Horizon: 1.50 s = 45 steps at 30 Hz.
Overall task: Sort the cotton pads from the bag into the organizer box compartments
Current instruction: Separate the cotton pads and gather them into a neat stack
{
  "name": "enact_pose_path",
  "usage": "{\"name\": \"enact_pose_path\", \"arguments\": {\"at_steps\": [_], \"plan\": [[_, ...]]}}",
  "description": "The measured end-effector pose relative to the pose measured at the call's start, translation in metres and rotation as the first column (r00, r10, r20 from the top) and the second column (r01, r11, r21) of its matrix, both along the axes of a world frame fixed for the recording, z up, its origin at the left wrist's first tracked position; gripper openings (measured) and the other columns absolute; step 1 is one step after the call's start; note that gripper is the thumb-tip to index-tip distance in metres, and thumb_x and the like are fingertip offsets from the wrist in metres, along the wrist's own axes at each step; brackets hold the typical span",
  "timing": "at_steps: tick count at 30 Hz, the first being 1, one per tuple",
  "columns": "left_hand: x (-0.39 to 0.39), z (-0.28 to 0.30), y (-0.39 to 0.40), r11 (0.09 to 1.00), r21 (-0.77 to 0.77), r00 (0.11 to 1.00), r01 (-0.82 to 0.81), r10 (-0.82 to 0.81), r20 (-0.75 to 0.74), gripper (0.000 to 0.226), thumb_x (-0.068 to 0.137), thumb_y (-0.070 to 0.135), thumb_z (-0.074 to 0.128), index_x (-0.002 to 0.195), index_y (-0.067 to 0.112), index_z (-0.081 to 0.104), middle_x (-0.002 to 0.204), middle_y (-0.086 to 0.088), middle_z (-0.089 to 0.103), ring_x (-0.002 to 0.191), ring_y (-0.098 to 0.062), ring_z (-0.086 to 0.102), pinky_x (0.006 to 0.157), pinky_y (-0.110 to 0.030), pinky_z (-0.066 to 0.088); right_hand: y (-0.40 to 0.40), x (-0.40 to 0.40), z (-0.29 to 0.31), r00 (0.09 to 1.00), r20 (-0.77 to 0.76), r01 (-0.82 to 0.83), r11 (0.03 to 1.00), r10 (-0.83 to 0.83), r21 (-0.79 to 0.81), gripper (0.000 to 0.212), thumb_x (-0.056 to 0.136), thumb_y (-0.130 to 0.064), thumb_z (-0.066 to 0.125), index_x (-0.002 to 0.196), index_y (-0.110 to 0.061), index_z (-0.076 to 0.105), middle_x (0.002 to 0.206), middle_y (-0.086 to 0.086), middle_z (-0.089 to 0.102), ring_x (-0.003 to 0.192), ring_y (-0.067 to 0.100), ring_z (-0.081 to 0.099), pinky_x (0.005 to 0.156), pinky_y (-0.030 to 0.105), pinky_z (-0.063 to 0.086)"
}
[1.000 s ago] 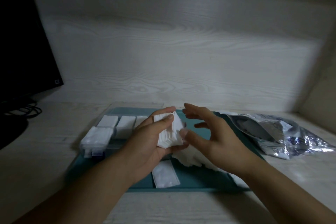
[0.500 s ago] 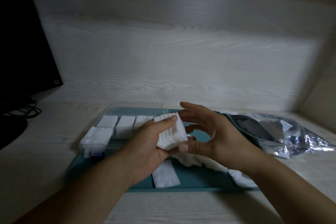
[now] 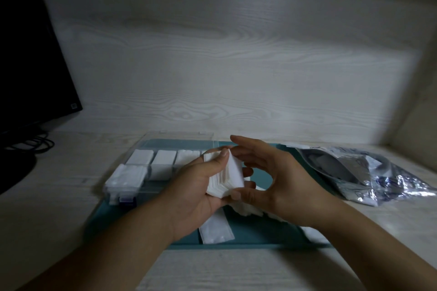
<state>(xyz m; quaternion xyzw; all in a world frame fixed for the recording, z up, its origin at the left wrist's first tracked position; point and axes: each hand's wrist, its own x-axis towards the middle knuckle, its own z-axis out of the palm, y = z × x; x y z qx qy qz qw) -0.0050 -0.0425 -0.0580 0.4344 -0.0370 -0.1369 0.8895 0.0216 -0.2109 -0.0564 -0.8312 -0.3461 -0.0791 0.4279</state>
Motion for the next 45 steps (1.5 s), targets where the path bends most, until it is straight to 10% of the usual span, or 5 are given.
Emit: {"name": "enact_pose_path", "arguments": {"at_steps": [17,25,34,41,45], "plan": [[-0.002,-0.009,-0.002,0.959,0.278,0.978,-0.044,-0.016,0.208,0.048,0.079,-0.007,0.055,0.123,0.012,0.060,0.093,-0.020,0.065,0.079,-0.028,0.063,0.057,-0.032,0.052,0.013,-0.018,-0.005,0.988,0.152,-0.022,0.993,0.039,-0.115,0.110,0.076,-0.033,0.082,0.153,-0.040,0.003,0.143,-0.020,0.042,0.128,-0.002,0.044,0.101,0.012,0.039],[-0.007,-0.008,-0.005,0.938,0.337,0.940,-0.080,-0.041,0.337,0.046,0.064,-0.001,0.057,0.110,0.003,0.061,0.089,-0.017,0.064,0.083,-0.023,0.067,0.065,-0.029,0.054,0.018,-0.019,-0.012,0.961,0.275,0.049,0.994,-0.021,-0.093,0.102,0.074,-0.031,0.083,0.153,-0.038,0.019,0.115,-0.011,0.063,0.086,0.004,0.060,0.079,0.021,0.052],[-0.011,-0.005,-0.006,0.928,0.367,0.943,-0.060,-0.068,0.326,0.024,0.063,0.001,0.056,0.081,0.010,0.067,0.077,-0.013,0.062,0.074,-0.018,0.064,0.059,-0.025,0.051,0.018,-0.024,-0.008,0.946,0.319,-0.007,0.987,0.060,-0.162,0.105,0.077,-0.028,0.081,0.155,-0.034,0.011,0.139,-0.018,0.050,0.089,-0.024,0.042,0.081,0.001,0.035],[-0.014,-0.001,-0.008,0.936,0.350,0.956,-0.026,-0.078,0.281,0.020,0.057,-0.003,0.059,0.068,0.012,0.067,0.070,-0.013,0.058,0.068,-0.016,0.061,0.055,-0.024,0.050,0.020,-0.024,-0.008,0.933,0.358,0.015,0.989,0.039,-0.147,0.102,0.075,-0.025,0.082,0.154,-0.030,0.018,0.135,-0.010,0.054,0.116,0.000,0.054,0.089,0.008,0.042],[-0.011,-0.003,-0.003,0.941,0.337,0.978,0.029,-0.096,0.184,0.020,0.057,0.002,0.061,0.077,0.006,0.062,0.071,-0.014,0.056,0.063,-0.019,0.059,0.055,-0.028,0.049,0.015,-0.029,-0.001,0.991,0.111,-0.059,0.995,0.068,-0.085,0.110,0.076,-0.034,0.081,0.153,-0.043,0.003,0.147,-0.022,0.038,0.131,-0.006,0.040,0.097,0.008,0.038]]}}
